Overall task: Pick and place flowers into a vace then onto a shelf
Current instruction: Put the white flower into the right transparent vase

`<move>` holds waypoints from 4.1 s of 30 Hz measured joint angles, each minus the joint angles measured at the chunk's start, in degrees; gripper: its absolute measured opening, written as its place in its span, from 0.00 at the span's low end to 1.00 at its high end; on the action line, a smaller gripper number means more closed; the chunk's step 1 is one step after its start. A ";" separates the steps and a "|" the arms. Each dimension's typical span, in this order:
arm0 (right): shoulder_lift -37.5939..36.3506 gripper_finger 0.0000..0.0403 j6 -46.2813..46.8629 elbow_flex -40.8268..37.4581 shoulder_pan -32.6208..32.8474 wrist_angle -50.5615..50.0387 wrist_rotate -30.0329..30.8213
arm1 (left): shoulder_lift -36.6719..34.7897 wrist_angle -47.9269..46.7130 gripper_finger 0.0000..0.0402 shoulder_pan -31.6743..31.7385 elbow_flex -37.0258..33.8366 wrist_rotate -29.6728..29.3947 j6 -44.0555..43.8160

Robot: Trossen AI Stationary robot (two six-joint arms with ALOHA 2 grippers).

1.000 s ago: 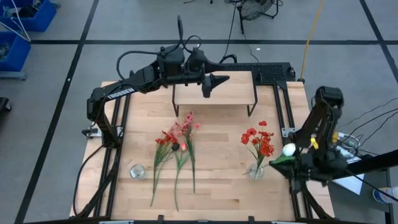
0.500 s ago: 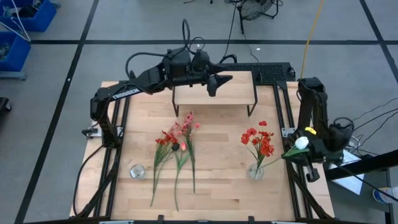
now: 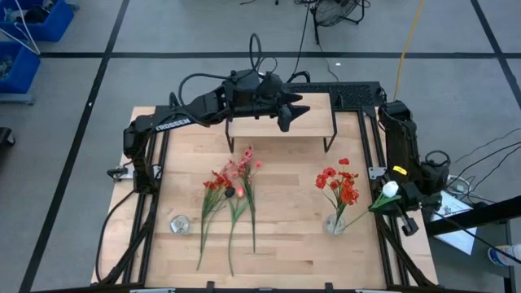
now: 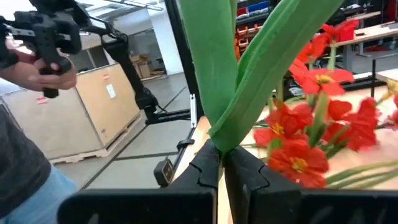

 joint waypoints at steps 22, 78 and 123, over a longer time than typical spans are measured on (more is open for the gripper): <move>1.76 0.00 -1.08 2.49 -6.76 4.03 -0.02 | 0.00 0.80 0.68 0.20 0.00 -0.52 1.49; 60.47 0.00 -6.76 76.40 -52.49 -22.00 -0.02 | -0.02 -3.87 0.68 -0.24 0.00 4.18 12.07; 52.57 0.00 47.84 45.16 -60.13 -32.29 -2.30 | -0.04 -3.80 0.68 -0.22 0.00 3.01 11.96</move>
